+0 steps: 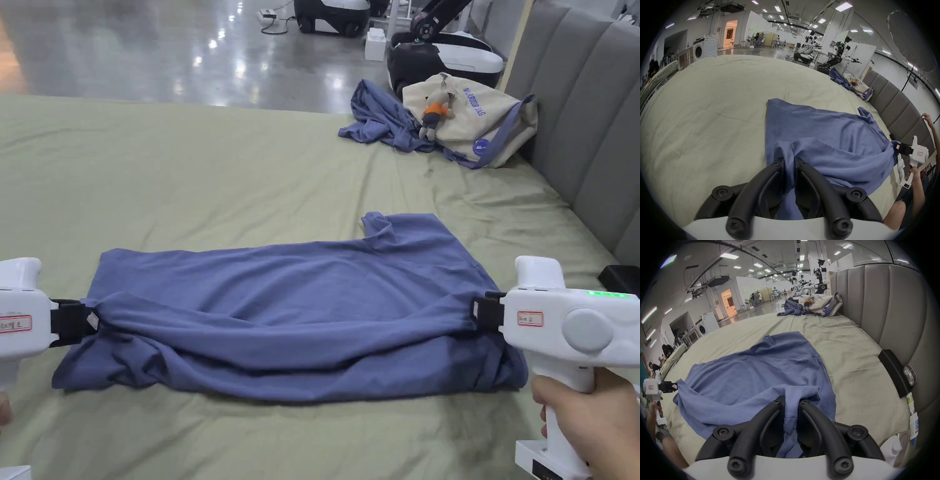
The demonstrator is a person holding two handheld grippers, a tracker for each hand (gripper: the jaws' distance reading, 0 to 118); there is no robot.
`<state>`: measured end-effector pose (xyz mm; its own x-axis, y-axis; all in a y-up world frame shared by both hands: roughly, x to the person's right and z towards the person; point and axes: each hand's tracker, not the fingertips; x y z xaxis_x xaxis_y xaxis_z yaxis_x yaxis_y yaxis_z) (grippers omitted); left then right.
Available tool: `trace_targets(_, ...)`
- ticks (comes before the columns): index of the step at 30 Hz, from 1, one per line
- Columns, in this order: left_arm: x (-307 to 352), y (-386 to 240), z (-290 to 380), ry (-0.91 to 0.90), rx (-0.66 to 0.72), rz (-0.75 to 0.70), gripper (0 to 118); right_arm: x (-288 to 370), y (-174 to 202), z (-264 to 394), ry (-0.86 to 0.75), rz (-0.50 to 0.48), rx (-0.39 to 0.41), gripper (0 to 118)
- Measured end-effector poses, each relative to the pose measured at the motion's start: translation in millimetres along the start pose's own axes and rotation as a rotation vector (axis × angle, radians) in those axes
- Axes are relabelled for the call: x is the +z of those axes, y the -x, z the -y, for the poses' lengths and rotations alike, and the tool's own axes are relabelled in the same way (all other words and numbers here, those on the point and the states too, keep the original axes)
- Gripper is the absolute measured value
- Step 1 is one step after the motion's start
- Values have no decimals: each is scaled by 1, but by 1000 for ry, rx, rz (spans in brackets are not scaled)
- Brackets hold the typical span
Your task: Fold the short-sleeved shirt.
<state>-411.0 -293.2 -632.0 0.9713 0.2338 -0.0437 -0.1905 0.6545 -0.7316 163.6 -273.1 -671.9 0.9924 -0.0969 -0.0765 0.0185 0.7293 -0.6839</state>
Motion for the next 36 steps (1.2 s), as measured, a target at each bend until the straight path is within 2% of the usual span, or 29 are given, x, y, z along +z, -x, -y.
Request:
trace_targets(1, -1, -1, 1, -2, -11, -11, 20, -4, -1, 0, 3, 10, 7, 17)
trace_targets(2, -1, -4, 1, -22, -46, -47, 31, -4, 0, 0, 0, 28, 19, 29)
trace_targets(3, 2, -6, 0, -37, -65, -64, 62, -2, 1, -1, -7, 37, 24, 59)
trace_targets(4, 5, -2, -4, -73, -87, -77, 87, 6, 3, -3, -36, 42, 35, 83)
trace_targets(5, 15, -4, -6, -131, -113, -87, 98, 11, -1, -9, -92, 29, 47, 95)
trace_targets(8, 75, -20, -13, -349, -219, -98, 98, 71, 5, -24, -296, 4, 48, 96)
trace_targets(10, 121, -31, -8, -489, -274, -110, 98, 123, 11, -27, -428, 7, 92, 96)
trace_targets(12, 163, -39, 4, -553, -272, -120, 98, 175, 19, -16, -529, 38, 129, 96)
trace_targets(14, 198, -46, 27, -559, -205, -82, 97, 214, 26, 8, -586, 95, 119, 89)
trace_targets(16, 219, -49, 60, -586, -202, -58, 92, 241, 30, 36, -607, 104, 99, 81)
trace_targets(17, 229, -52, 75, -587, -205, -58, 92, 250, 33, 52, -631, 127, 91, 81)
trace_targets(18, 235, -56, 95, -589, -214, -62, 73, 256, 35, 69, -659, 169, 96, 50)
trace_targets(19, 240, -59, 113, -622, -251, -84, 41, 258, 38, 83, -667, 203, 82, 19)
trace_targets(20, 244, -65, 131, -639, -289, -153, 0, 259, 40, 98, -659, 225, 77, 6)
trace_targets(21, 250, -67, 144, -652, -307, -177, 0, 255, 38, 109, -641, 199, 77, 6)
trace_targets(22, 251, -65, 147, -584, -317, -133, 0, 252, 37, 117, -611, 171, 61, 6)
trace_targets(24, 234, -63, 151, -524, -300, -167, 0, 242, 38, 130, -588, 162, 41, 6)
trace_targets(30, 212, -46, 141, -487, -215, -120, 0, 223, 49, 125, -514, 125, 71, 6)
trace_targets(33, 199, -42, 126, -459, -240, -95, 0, 222, 51, 120, -507, 112, 87, 6)
trace_targets(34, 189, -40, 117, -381, -253, -73, 1, 223, 52, 119, -506, 110, 90, 6)
trace_targets(35, 177, -38, 107, -318, -276, -71, 16, 222, 51, 117, -501, 102, 91, 6)
trace_targets(36, 157, -27, 99, -288, -310, -67, 71, 221, 51, 116, -499, 102, 91, 6)
